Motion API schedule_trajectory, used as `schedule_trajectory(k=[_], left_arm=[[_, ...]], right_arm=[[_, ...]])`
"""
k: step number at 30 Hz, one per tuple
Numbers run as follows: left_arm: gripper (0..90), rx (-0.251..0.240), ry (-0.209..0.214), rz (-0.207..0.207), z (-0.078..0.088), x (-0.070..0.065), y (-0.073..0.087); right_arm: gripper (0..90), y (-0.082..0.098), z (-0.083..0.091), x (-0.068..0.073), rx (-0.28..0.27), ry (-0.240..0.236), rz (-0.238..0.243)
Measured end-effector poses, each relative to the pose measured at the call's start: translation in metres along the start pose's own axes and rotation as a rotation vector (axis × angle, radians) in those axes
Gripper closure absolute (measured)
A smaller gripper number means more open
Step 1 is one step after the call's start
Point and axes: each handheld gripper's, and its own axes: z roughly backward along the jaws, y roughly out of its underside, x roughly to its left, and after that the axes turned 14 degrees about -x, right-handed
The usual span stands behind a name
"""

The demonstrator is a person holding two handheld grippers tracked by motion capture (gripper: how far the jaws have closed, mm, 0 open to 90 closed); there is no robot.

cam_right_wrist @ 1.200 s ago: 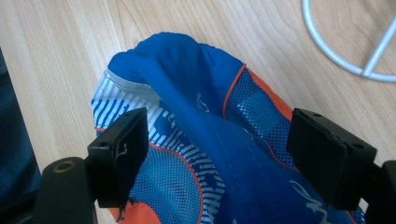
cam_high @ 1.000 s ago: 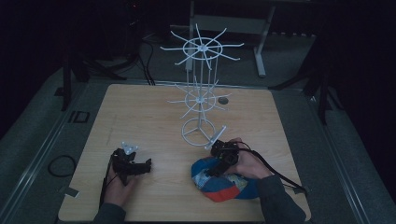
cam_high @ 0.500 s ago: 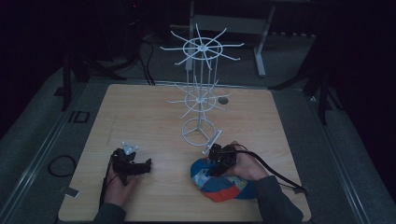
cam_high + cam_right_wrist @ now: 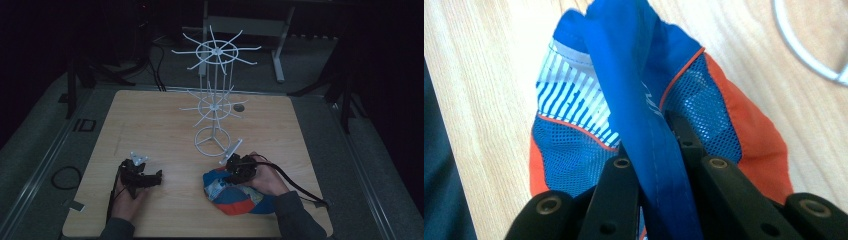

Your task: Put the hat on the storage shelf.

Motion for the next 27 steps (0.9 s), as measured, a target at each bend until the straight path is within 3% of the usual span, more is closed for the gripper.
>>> schedule_trajectory(k=[3, 10, 20, 27], left_arm=[[3.4, 0.0, 0.0, 0.0, 0.0, 0.0, 0.0], [3.4, 0.003, 0.001, -0.002, 0.0, 0.0, 0.0], [3.3, 0.003, 0.002, -0.002, 0.0, 0.0, 0.0], [3.4, 0.003, 0.001, -0.002, 0.0, 0.0, 0.0]], right_arm=[[84.1, -0.001, 0.005, 0.0, -0.03, 0.002, 0.001], [88.5, -0.001, 0.027, 0.006, -0.143, 0.06, 0.01], [88.4, 0.0, 0.056, 0.01, -0.242, 0.056, -0.009], [88.5, 0.002, 0.074, 0.014, -0.314, 0.081, -0.025]])
